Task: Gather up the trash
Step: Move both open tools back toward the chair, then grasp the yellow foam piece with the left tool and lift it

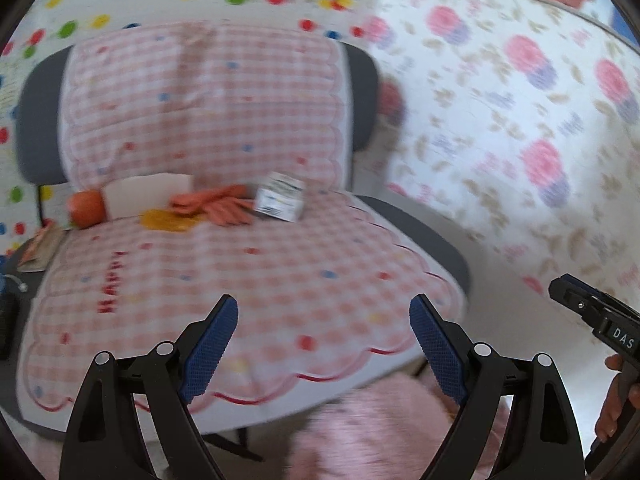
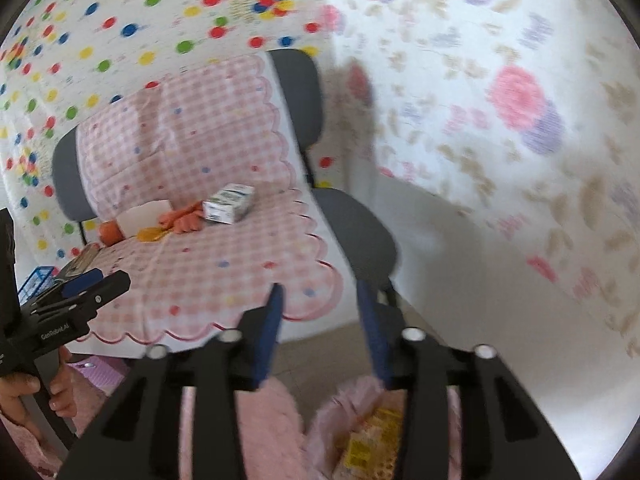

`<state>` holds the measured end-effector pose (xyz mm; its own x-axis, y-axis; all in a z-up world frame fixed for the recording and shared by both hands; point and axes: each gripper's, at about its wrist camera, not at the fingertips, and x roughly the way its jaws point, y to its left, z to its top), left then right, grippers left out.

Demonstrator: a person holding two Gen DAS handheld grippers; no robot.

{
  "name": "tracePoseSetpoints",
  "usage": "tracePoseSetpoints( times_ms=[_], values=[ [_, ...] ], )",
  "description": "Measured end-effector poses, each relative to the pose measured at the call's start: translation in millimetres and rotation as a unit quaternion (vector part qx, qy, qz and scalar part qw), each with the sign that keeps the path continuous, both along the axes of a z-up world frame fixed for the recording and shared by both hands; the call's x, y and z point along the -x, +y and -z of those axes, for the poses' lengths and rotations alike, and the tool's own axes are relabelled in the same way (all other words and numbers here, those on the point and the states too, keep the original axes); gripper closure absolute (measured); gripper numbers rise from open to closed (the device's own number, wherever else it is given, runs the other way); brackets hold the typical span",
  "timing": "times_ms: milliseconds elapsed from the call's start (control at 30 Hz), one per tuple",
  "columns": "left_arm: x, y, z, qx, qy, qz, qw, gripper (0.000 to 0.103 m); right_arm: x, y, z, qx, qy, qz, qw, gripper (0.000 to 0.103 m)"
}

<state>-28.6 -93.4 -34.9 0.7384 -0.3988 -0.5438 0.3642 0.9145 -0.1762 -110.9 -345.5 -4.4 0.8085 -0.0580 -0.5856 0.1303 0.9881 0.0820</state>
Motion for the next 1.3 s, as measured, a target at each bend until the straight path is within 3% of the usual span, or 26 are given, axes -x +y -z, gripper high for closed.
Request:
tracePoseSetpoints(
  times_ms=[400, 567, 833, 933, 1233, 1300],
  values=[
    [-54.5, 85.7, -0.1, -0.024, 0.023, -0.114, 0.9929, 0.016, -93.5, 49.1, 4.5, -0.018, 0.010, -0.066, 0.998, 0.067],
    [-79.6, 102.9, 2.4, -0.027, 0.030, -0.134, 0.9902, 0.016, -131.3, 67.0, 10.3, -0.013, 0.021, -0.085, 0.996, 0.060],
    [-147.3, 110.5, 35.7, -0.047, 0.077, -0.146, 0.9852, 0.016, -194.3, 83.0, 37.3, -0.013, 0.053, -0.105, 0.993, 0.059],
    [-175.5, 113.7, 46.4, -0.038, 0.097, -0.142, 0.9844, 0.019, -216.4, 86.4, 46.3, -0.014, 0.061, -0.110, 0.992, 0.059],
    [-245.3, 120.9, 69.8, -0.036, 0.130, -0.127, 0.9827, 0.052, -266.6, 96.7, 63.8, -0.017, 0.070, -0.125, 0.990, 0.059],
    [-259.9, 119.8, 76.7, -0.039, 0.144, -0.124, 0.9810, 0.053, -275.4, 98.0, 66.9, -0.017, 0.072, -0.126, 0.989, 0.059]
  ],
)
